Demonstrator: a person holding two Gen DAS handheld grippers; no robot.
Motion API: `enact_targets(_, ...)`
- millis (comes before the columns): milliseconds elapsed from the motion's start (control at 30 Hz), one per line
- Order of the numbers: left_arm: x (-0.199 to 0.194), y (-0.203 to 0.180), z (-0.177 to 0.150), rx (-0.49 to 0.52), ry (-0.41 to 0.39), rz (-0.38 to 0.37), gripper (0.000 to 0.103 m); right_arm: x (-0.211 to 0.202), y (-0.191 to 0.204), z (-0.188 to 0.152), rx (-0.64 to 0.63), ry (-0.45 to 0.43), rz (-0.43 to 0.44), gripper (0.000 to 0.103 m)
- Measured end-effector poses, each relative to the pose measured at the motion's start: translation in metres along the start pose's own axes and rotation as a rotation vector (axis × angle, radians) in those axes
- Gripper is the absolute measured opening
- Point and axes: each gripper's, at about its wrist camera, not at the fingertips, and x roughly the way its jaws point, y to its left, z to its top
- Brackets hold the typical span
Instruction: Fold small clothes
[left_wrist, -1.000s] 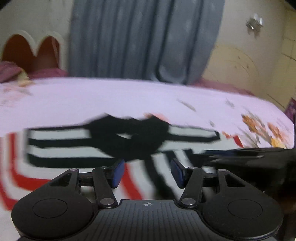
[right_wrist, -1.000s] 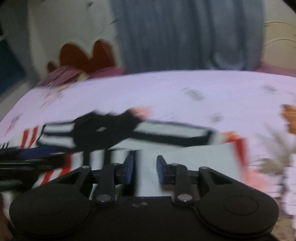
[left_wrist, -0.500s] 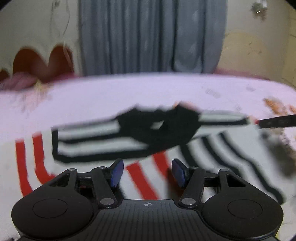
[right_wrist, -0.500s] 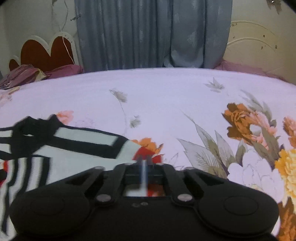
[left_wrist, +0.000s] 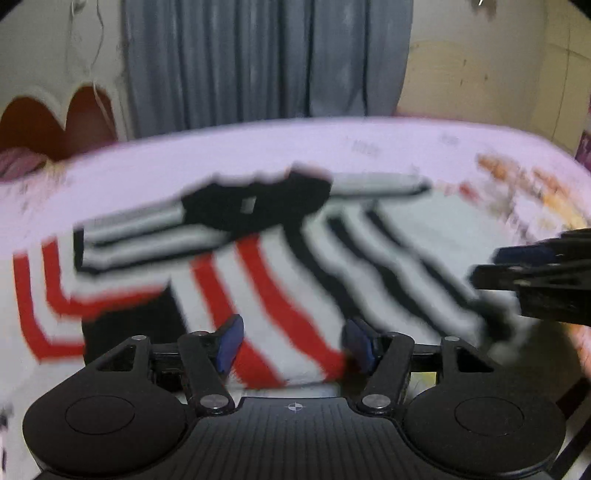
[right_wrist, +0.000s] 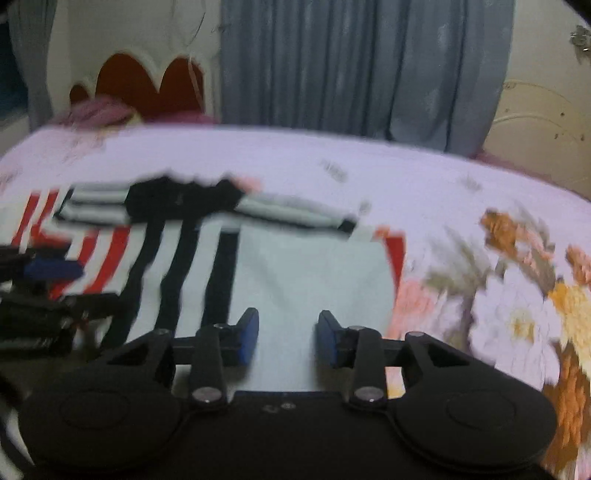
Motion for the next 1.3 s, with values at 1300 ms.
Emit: enact_targets(1300,0.016,0.020,0.040,-0.046,-0.023,0.045,0.061,0.051,-0.009,0.056,-0.008,-0.025,-0.030,0.033)
